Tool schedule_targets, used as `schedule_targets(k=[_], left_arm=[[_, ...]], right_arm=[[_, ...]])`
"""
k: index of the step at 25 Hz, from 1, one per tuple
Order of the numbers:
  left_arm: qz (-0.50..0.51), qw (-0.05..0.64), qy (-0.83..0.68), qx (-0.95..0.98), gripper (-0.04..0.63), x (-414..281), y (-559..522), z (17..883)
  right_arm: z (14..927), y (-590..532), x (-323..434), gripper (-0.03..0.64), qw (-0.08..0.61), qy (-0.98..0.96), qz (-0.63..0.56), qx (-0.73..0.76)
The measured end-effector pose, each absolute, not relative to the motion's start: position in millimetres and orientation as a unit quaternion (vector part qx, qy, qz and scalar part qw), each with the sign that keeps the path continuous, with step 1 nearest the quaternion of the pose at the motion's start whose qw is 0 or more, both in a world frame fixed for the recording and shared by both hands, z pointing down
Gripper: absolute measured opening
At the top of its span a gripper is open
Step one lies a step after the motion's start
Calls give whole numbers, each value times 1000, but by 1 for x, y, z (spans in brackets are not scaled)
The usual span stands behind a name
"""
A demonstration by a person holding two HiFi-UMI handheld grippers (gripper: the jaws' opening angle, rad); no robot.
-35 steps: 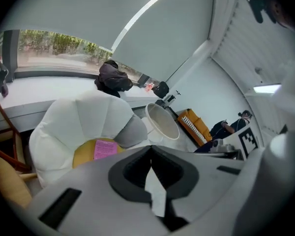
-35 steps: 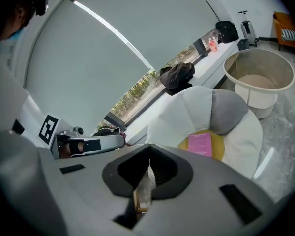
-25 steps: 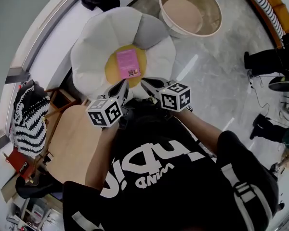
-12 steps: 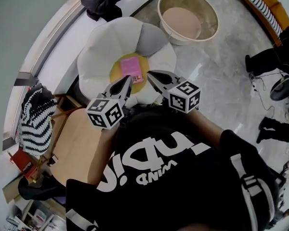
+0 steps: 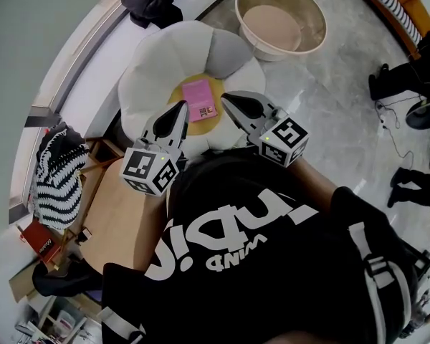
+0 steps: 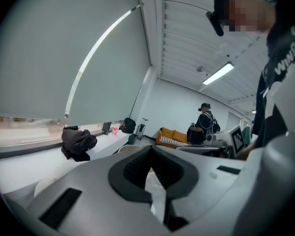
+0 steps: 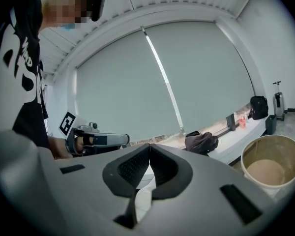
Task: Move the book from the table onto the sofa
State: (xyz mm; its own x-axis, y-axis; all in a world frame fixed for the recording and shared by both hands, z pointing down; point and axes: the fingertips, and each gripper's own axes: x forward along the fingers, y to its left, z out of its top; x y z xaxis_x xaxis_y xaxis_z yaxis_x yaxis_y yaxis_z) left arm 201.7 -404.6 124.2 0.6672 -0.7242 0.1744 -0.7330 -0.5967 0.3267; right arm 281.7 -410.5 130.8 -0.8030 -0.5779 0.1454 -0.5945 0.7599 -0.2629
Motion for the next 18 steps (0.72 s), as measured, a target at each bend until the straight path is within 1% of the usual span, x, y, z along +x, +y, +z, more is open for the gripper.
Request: schedule_targets(k=[5, 18], left_arm=[[13, 155, -415, 897, 9, 194, -405, 121], [17, 149, -438, 886, 9, 191, -407, 132]], right_arm=[[121, -415, 290, 3, 9, -939, 142, 313], [130, -412, 285, 2, 21, -940, 126, 316]])
